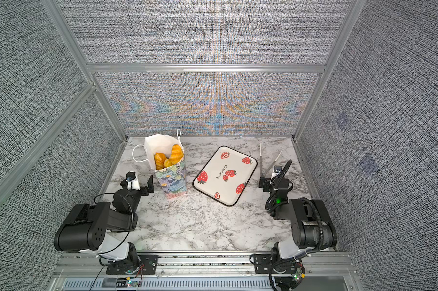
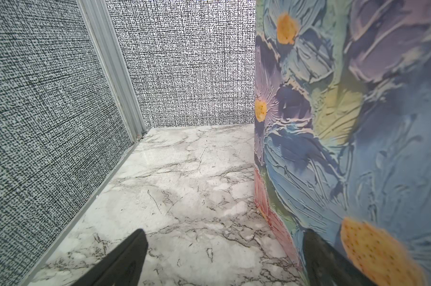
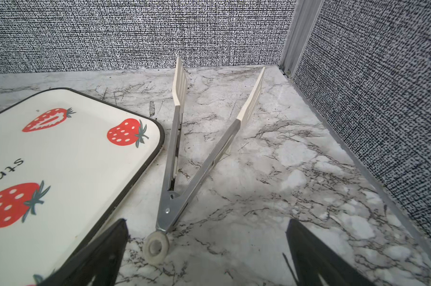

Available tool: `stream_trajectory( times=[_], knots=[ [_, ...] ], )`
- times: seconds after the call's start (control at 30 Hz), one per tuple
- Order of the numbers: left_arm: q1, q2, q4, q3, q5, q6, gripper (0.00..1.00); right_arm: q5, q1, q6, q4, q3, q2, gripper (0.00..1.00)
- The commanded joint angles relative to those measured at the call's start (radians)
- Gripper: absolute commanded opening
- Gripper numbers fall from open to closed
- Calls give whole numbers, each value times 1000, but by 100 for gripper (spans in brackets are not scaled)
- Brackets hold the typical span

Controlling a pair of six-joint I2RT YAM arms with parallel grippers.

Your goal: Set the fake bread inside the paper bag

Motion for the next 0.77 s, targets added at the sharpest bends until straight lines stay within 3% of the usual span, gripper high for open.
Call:
stream_trajectory(
  times=[0.0,0.73],
  knots=[
    [0,1,28,2,11,5,99,-1,1,3,38,-4,-3,99],
    [0,3,16,9,34,11,99,-7,-1,7,32,1,1,99]
  ],
)
